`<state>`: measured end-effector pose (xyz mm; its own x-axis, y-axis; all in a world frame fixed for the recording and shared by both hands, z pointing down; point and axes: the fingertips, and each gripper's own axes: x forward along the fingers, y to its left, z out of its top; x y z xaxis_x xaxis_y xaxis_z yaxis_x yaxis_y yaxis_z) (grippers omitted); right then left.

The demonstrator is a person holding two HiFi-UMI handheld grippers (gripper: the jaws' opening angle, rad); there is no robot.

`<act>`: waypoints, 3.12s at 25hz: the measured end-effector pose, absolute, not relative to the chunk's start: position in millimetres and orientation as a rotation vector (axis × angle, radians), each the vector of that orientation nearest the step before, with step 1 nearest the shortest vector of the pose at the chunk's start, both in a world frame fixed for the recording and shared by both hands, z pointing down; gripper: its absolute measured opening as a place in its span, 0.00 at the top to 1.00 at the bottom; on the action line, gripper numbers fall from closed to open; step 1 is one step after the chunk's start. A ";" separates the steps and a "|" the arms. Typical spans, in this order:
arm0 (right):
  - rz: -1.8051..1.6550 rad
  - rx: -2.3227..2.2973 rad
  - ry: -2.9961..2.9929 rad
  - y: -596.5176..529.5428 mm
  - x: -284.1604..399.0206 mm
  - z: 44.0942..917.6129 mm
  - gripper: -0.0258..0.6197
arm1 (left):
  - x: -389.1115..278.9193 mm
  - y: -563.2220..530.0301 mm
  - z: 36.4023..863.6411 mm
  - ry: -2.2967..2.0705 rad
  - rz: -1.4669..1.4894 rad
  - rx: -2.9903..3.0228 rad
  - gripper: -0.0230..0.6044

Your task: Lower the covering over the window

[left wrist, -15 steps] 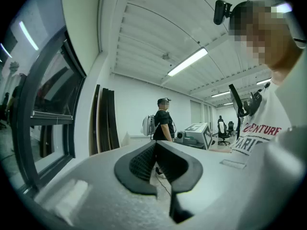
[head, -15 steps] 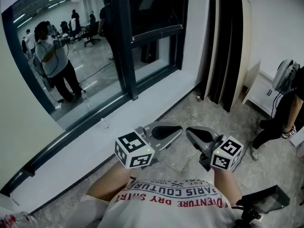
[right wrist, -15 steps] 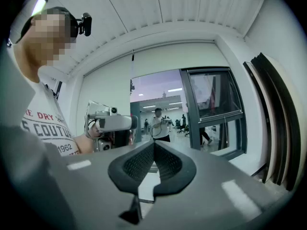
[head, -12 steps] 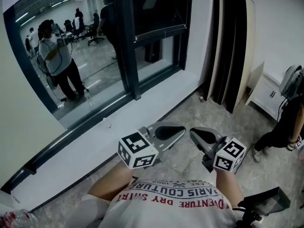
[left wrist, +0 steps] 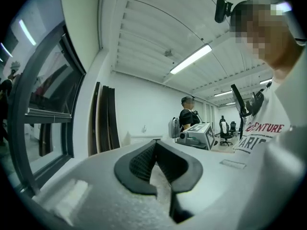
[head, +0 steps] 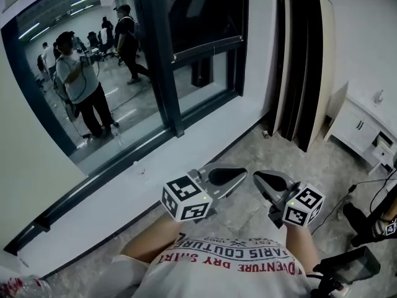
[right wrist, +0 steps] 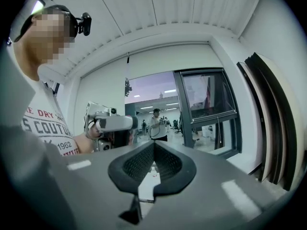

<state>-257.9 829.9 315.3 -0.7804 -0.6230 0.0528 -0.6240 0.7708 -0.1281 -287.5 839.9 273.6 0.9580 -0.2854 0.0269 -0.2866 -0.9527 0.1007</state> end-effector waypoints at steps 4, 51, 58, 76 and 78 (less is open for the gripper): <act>0.222 1.039 -2.932 821.0 -240.3 317.6 0.96 | -266.7 830.8 275.8 -0.430 0.023 2.991 0.96; 0.413 1.235 -2.848 382.9 -160.9 376.2 0.95 | -192.6 379.8 352.5 -0.360 0.110 2.890 0.96; 0.383 1.266 -2.819 327.7 -157.7 380.0 0.95 | -188.0 319.0 355.4 -0.316 0.086 2.905 0.96; 0.386 1.238 -2.843 111.1 -3.6 396.0 0.95 | -40.7 106.1 377.1 -0.375 0.098 2.881 0.96; 0.389 1.222 -2.846 72.5 20.0 393.5 0.95 | -20.3 66.3 373.5 -0.410 0.079 2.876 0.96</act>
<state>20.0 72.5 393.5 -0.6933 -0.7113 0.1159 -0.7162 0.6624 -0.2195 -20.3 66.3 373.5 0.9593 -0.2690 0.0862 -0.2818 -0.9332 0.2230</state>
